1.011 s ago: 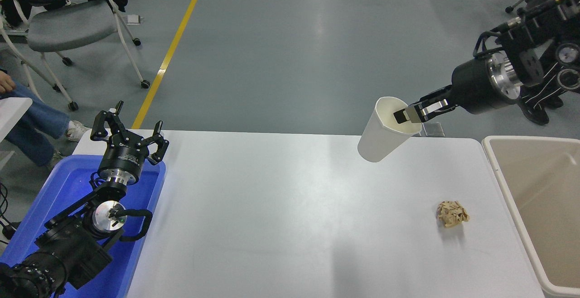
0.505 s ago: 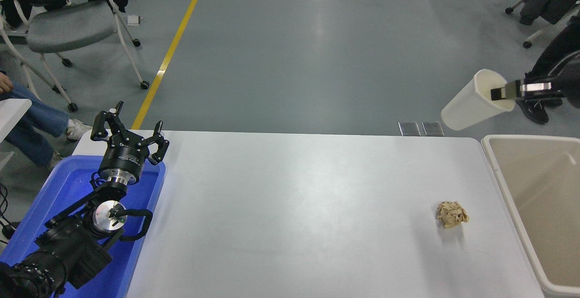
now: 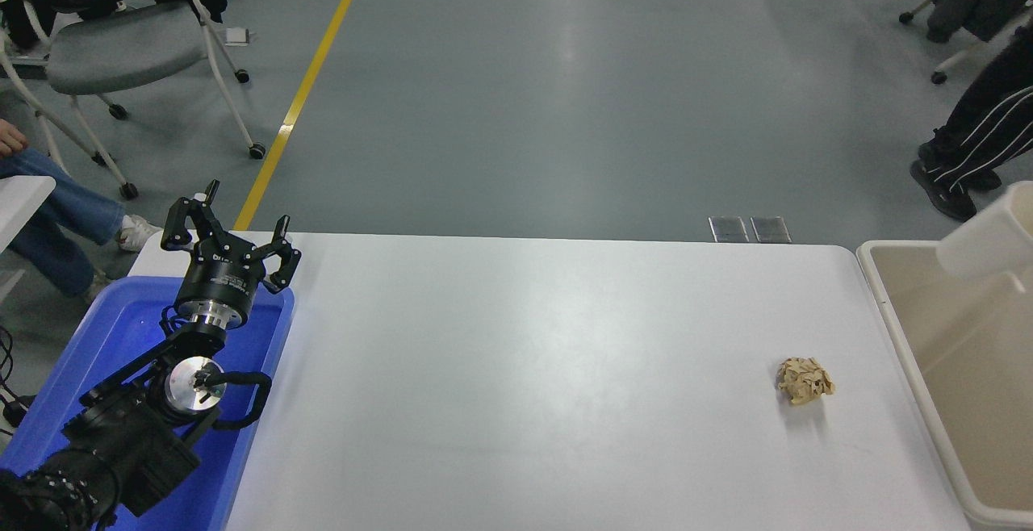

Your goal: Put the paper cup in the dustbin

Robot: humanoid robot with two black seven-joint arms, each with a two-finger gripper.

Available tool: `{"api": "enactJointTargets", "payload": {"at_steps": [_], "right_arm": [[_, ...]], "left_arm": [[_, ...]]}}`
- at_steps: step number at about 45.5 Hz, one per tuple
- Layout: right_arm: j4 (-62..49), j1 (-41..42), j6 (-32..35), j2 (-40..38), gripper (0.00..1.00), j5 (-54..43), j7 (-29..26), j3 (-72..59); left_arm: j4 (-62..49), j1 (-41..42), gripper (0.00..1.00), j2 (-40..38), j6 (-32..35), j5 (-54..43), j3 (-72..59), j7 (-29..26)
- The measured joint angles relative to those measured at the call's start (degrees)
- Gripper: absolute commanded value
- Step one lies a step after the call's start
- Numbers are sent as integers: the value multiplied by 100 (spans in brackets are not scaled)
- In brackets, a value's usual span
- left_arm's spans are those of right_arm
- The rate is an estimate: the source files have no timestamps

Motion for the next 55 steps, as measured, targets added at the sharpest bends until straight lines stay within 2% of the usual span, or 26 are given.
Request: {"api": "enactJointTargets", "payload": {"at_steps": [14,24,32,42,55], "right_arm": [[-1685,-1284,-156,874,0,1044,-13,11],[-3300,-2181,-206,1833,0,1726,-34,15],[-4339,-2740,-231,2517,0,2455,-468,33],[-4844,-3213,-624,2958,0,3341,-1127,111],[-5033,-3546,-1114,3354,0,3758,-1576,404]], "left_arm": [[0,0,100,0,0,0,0,0],[0,0,100,0,0,2,0,0],[0,0,100,0,0,2,0,0],[0,0,100,0,0,1,0,0],[0,0,100,0,0,0,0,0]]}}
